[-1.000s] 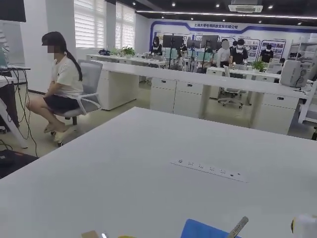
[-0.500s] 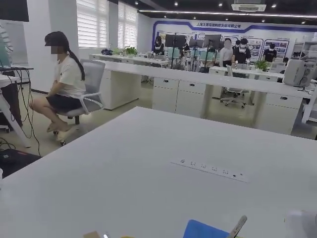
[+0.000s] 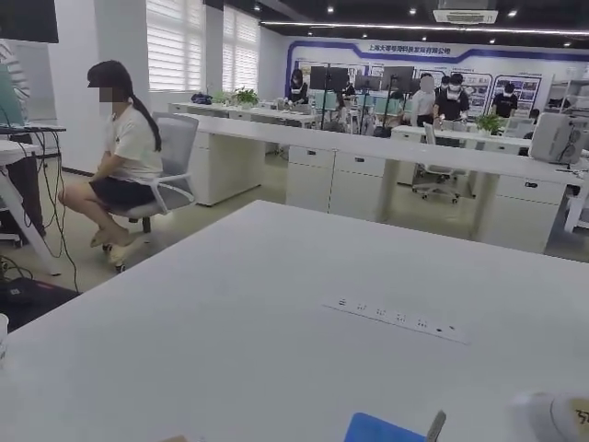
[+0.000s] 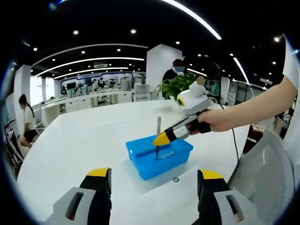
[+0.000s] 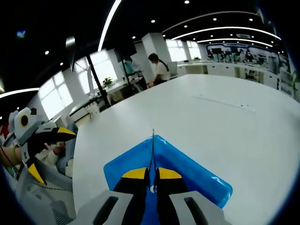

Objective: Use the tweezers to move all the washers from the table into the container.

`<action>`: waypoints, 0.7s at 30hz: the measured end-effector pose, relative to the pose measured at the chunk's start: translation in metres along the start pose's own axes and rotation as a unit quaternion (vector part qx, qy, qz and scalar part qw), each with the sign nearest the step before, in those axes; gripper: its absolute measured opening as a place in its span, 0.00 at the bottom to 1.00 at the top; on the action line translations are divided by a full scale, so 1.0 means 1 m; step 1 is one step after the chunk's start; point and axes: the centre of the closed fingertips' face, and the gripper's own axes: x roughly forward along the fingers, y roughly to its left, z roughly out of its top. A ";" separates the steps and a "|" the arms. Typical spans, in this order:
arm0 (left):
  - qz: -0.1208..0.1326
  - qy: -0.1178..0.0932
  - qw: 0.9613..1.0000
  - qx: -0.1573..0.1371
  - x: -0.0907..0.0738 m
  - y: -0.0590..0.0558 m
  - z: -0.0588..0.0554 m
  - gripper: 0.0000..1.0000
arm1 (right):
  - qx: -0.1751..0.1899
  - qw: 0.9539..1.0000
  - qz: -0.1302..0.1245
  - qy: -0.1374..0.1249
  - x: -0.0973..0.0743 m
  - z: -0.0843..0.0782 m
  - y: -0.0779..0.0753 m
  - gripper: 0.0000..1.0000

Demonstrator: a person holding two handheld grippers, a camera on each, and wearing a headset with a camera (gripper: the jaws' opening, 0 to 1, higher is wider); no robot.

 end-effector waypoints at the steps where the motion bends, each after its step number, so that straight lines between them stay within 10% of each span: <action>1: 0.000 0.000 1.000 -0.001 0.000 0.000 0.000 0.75 | -0.003 1.000 0.001 0.002 0.001 0.000 0.000 0.03; 21: 0.000 0.000 1.000 -0.001 -0.001 0.000 0.000 0.75 | -0.047 0.999 -0.008 0.026 0.006 -0.006 -0.002 0.03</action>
